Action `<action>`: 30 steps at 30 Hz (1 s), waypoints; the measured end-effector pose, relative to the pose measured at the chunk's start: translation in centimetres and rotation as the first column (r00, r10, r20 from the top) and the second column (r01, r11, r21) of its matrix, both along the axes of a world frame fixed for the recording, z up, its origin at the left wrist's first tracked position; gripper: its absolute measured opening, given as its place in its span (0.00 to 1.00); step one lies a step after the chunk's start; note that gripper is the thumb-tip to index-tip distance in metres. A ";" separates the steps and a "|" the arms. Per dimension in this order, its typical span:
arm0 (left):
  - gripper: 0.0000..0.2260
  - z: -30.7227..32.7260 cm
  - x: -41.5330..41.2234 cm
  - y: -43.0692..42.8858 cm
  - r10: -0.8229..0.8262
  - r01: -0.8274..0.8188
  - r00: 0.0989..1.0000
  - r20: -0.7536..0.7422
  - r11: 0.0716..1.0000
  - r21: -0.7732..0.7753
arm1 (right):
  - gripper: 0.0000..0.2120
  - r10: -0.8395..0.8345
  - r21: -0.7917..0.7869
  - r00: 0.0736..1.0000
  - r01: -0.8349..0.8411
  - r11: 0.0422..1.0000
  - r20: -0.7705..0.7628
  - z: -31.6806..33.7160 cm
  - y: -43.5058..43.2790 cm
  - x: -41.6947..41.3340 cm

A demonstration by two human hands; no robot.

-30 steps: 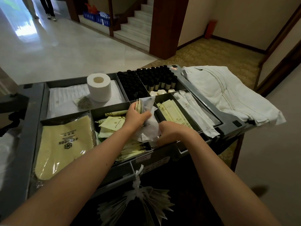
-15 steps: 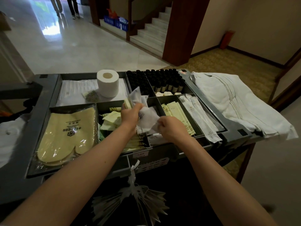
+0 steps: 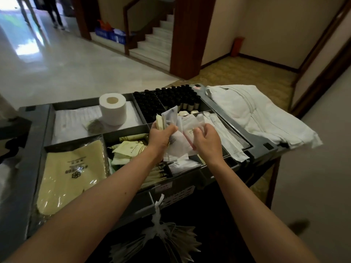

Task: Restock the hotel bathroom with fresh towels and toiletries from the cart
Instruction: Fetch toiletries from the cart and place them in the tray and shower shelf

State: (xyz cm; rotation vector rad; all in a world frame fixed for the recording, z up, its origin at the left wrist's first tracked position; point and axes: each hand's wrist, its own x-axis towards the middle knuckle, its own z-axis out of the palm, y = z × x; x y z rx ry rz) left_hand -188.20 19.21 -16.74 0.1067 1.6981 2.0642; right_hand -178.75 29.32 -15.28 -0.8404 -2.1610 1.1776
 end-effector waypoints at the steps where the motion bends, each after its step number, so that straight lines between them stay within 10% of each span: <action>1: 0.22 0.0 0.1 0.3 -0.037 0.037 0.999 -0.003 0.999 0.006 | 0.09 -0.041 -0.023 0.999 0.041 0.999 -0.009 0.0 -0.1 0.4; 11: 0.31 -0.8 4.1 -1.1 -0.471 0.471 0.882 0.017 0.879 -0.072 | 0.17 -0.489 -0.215 0.871 0.468 0.857 -0.052 -0.3 -7.9 8.6; 30: 0.09 -2.5 27.9 -17.1 -0.967 0.963 0.254 -0.005 0.254 -0.091 | 0.10 -0.971 -0.157 0.240 0.959 0.236 0.009 -3.6 -32.1 30.7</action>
